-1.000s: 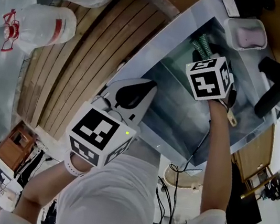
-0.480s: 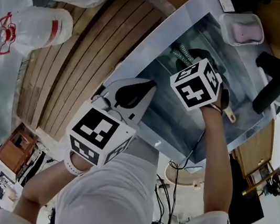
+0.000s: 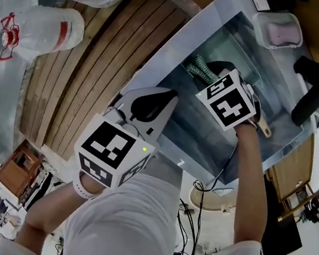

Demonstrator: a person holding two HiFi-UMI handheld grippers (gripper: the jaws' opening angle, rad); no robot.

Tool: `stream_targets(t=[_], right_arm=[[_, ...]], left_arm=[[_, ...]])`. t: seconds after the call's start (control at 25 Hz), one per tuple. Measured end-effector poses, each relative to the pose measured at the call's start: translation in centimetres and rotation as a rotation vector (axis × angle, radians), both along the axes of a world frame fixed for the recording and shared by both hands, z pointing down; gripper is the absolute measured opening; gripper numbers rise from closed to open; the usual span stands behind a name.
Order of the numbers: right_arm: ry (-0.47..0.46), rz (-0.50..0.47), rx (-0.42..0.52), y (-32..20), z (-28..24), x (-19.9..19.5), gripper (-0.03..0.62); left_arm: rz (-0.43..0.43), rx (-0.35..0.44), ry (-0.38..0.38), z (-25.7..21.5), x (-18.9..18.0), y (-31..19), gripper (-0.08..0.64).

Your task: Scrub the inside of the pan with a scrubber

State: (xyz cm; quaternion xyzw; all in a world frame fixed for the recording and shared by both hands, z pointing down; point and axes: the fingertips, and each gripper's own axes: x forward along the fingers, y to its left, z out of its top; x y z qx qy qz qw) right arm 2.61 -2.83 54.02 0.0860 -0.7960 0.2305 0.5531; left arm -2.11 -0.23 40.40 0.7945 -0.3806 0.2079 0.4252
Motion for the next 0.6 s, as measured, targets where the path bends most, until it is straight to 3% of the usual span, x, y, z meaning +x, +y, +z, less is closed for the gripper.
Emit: stream_targets(t=[0.16,0.28,0.6], right_arm=[[-0.125,0.043,-0.053,0.1,-1.3,-0.5,0.143],[-0.210,0.165,-0.063,-0.8,-2.8,-1.1,0.144],[-0.174,0.596,0.021,-3.9,-2.1,1.4,0.147]], left_arm=[[-0.002,0.006,-0.001,-0.3,-0.3,0.3,0.006],[-0.007,0.011,-0.004,-0.3,-0.6,0.4,0.006],[-0.006,0.017,-0.004,-0.6,-0.7,0.8,0.006]])
